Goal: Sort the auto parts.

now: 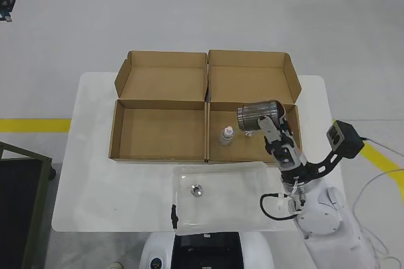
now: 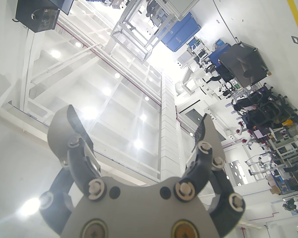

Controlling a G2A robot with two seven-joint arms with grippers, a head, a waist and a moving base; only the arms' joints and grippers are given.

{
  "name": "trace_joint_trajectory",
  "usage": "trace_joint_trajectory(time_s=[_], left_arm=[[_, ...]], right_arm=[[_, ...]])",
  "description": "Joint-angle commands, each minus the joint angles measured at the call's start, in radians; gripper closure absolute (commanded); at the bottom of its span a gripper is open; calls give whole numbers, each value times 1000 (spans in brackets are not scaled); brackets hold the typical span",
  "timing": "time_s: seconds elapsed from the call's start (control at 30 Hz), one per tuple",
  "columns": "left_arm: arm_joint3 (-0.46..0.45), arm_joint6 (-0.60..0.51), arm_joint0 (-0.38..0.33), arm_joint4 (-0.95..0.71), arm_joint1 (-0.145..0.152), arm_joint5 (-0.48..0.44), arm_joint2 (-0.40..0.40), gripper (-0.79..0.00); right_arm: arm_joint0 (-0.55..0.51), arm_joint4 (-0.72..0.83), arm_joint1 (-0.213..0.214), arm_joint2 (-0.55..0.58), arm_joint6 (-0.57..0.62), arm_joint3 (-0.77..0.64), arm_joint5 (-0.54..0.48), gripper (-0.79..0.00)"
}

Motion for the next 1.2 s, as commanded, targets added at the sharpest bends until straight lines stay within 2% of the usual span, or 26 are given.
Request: trace_joint_trajectory(time_s=[0.0,0.13,0.37,0.43,0.57,0.7,0.87,1.17], left_arm=[[0,0,0,0,0,0,0,-785],[0,0,0,0,0,0,0,-785],[0,0,0,0,0,0,0,-785],[0,0,0,0,0,0,0,-785],[0,0,0,0,0,0,0,-785],[0,0,0,0,0,0,0,-785],[0,0,0,0,0,0,0,-785],[0,0,0,0,0,0,0,-785]], right_arm=[[-6,-8,-1,2,-4,4,0,0],[-11,-75,-1,8,37,24,24,0],[7,-318,-1,-15,102,45,86,0],[17,-378,-6,-49,76,52,95,0],[63,-601,-11,-113,105,92,116,0],[100,-713,-18,-177,137,128,138,0],[140,-769,-31,-244,175,168,167,0],[261,-784,-70,-371,271,264,231,0]])
